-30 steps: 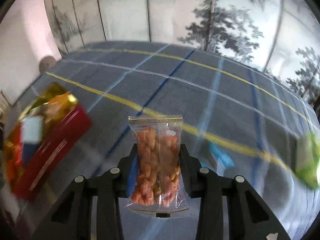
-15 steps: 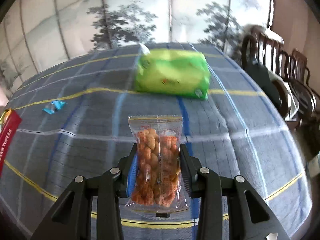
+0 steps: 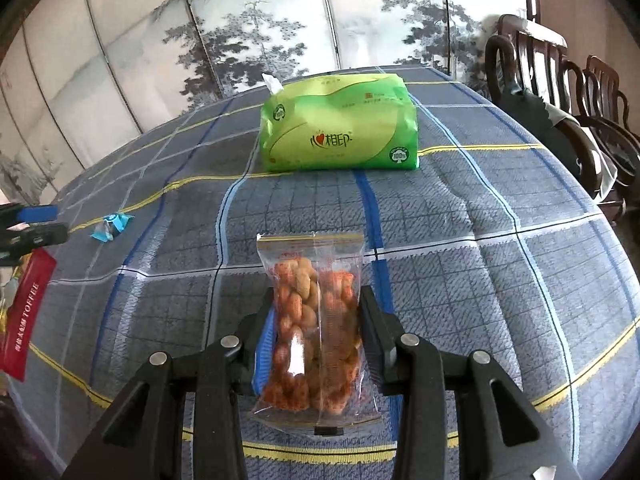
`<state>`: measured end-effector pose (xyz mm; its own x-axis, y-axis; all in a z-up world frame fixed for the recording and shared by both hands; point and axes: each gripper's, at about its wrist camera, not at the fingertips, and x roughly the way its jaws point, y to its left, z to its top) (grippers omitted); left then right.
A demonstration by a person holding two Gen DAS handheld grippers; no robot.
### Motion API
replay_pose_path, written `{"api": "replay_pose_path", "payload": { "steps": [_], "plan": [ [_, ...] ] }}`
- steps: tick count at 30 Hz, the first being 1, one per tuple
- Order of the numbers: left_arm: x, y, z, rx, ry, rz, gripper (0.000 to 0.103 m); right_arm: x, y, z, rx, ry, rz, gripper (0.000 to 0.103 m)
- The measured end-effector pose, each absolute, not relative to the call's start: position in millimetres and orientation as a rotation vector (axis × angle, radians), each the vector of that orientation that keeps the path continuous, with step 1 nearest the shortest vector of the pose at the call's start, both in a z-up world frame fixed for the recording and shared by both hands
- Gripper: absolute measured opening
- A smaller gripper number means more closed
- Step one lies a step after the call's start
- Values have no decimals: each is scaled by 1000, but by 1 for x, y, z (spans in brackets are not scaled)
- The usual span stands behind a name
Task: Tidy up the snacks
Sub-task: 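Grasp the small blue candy with the left tool while the right tool holds the peanut bag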
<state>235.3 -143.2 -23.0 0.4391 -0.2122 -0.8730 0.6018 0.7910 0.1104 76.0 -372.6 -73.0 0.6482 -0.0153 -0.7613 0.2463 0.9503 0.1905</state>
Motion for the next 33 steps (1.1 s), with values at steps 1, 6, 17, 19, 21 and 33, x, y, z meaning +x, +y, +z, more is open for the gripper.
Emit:
{"api": "replay_pose_path", "payload": {
  "steps": [1,6,17,19,21,33],
  "plan": [
    [244,-147,-29,455,1006,-527,74,76,-372,-73,291,856,-147,36],
    [266,-161,-54,502,1047,-549,74,77,-374,-73,302,851,-138,37],
    [271,-155,-76,429,1072,-466,26,77,-374,-73,302,851,-139,38],
    [255,-146,-73,370,1093,-459,26,77,-374,-73,304,851,-138,38],
    [231,-136,-64,318,1090,-456,26,78,-374,-73,303,851,-138,38],
    [85,-88,-12,307,980,-318,27,82,-365,-75,226,875,-180,38]
  ]
}}
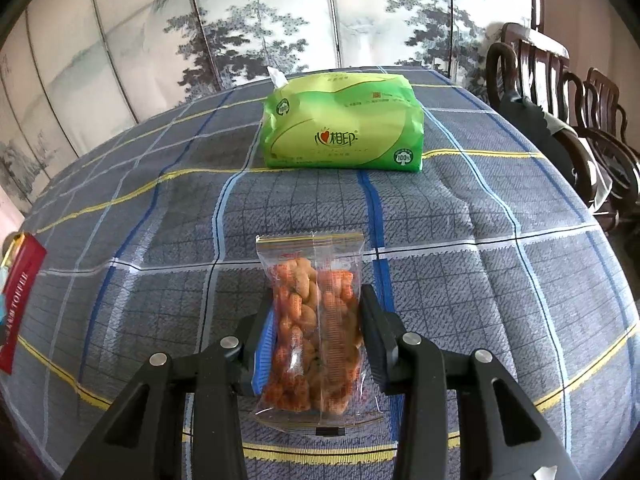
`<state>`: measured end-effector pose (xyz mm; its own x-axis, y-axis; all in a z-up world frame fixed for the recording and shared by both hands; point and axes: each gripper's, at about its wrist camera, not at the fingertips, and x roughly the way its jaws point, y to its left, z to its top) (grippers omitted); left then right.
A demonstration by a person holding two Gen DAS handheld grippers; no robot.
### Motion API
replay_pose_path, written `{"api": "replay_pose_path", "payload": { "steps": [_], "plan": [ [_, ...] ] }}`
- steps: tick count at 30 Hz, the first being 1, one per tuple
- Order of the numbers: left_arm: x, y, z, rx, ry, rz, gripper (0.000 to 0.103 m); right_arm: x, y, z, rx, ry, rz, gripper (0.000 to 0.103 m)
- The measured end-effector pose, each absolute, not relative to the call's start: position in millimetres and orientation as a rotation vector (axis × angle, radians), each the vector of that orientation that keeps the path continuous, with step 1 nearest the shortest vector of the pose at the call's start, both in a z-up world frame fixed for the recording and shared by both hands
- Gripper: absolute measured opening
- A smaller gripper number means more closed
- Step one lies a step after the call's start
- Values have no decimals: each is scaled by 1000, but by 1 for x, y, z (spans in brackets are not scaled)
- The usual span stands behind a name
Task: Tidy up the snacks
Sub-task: 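Grasp the small blue candy with the left tool while the right tool holds the peanut bag, then carry the blue candy into the gold tin and open the left tool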
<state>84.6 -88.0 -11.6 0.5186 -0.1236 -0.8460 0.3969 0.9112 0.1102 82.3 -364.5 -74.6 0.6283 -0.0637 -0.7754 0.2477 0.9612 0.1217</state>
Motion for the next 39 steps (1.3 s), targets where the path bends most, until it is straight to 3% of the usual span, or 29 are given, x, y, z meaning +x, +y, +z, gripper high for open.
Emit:
{"api": "replay_pose_path", "payload": {
  "steps": [22,39],
  "plan": [
    [18,23,29,219,941,-103,27,86,-353,-75,154,895,-217,38],
    [7,64,31,166,988,49,27,87,-350,-75,171,892,-192,45]
  ]
}}
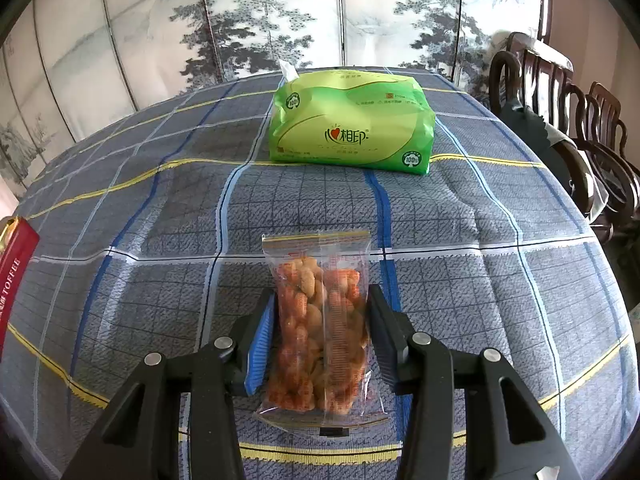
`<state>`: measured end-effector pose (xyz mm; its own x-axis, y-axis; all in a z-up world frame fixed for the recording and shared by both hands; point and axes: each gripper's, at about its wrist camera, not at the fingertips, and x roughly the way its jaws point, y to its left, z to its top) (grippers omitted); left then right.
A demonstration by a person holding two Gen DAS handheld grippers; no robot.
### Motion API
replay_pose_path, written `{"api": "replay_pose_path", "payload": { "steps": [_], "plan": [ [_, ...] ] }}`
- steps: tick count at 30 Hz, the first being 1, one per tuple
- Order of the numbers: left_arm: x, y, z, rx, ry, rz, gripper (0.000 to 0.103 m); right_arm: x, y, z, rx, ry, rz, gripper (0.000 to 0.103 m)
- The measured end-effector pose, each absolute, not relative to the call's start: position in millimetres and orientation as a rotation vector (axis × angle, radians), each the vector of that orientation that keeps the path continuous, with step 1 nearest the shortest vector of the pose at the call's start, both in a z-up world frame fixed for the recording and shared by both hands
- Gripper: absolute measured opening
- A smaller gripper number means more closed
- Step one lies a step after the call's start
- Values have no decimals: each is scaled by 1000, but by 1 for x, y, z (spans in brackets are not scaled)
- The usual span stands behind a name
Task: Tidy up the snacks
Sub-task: 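Carry the blue candy into the gold tin and open the left tool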
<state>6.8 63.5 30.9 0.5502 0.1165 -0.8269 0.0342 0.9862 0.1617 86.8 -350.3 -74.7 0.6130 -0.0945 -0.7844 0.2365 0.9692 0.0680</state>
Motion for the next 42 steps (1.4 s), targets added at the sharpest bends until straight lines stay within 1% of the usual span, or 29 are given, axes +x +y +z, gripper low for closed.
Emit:
{"api": "replay_pose_path", "payload": {
  "steps": [14,24,42],
  "plan": [
    [51,92,19,148,1006,70,27,89,-347,-75,149,897,-204,44],
    [111,169,20,91,999,148,27,89,-345,-75,148,897,-206,44],
    [129,166,-17,87,1072,103,28,89,-343,-76,145,897,-211,44]
  ]
}}
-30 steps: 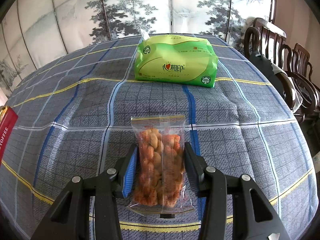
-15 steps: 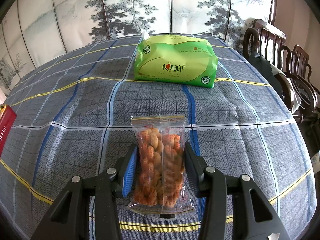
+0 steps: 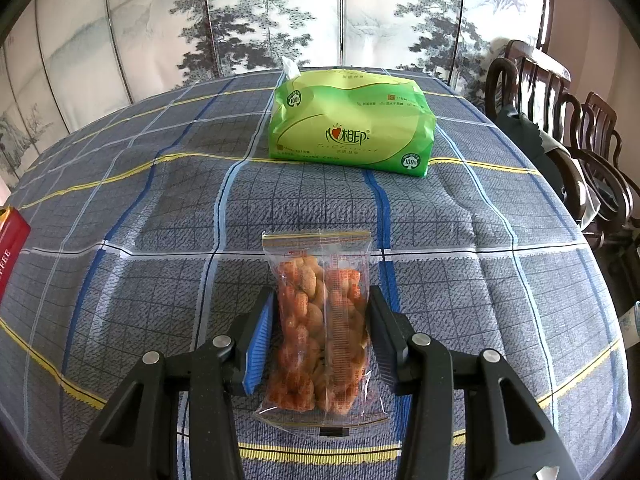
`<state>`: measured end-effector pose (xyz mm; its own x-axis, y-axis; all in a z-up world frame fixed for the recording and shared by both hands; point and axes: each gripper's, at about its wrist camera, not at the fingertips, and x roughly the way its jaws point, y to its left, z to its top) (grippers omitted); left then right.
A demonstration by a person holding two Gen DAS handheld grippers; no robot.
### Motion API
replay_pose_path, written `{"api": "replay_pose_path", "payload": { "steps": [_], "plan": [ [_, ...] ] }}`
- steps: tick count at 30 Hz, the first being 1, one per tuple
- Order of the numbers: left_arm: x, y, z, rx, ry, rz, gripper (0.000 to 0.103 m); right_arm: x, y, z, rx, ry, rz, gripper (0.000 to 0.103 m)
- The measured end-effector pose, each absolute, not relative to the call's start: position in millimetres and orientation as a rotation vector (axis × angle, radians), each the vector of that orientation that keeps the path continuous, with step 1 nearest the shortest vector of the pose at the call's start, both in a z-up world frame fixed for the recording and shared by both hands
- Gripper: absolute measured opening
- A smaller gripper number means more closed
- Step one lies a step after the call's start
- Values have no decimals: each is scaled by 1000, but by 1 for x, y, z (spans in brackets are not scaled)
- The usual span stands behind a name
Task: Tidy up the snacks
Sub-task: 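Carry the blue candy into the gold tin and open the left tool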
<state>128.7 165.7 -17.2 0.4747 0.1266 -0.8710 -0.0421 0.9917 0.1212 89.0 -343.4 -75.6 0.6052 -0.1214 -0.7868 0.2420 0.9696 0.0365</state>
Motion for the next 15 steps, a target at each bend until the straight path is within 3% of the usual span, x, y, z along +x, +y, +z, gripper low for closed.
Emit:
{"api": "replay_pose_path", "payload": {
  "steps": [7,15],
  "plan": [
    [125,156,-22,143,1057,103,29,89,-343,-76,144,897,-212,44],
    [115,142,-24,242,1010,133,49,89,-342,-76,140,898,-216,43]
  ]
}}
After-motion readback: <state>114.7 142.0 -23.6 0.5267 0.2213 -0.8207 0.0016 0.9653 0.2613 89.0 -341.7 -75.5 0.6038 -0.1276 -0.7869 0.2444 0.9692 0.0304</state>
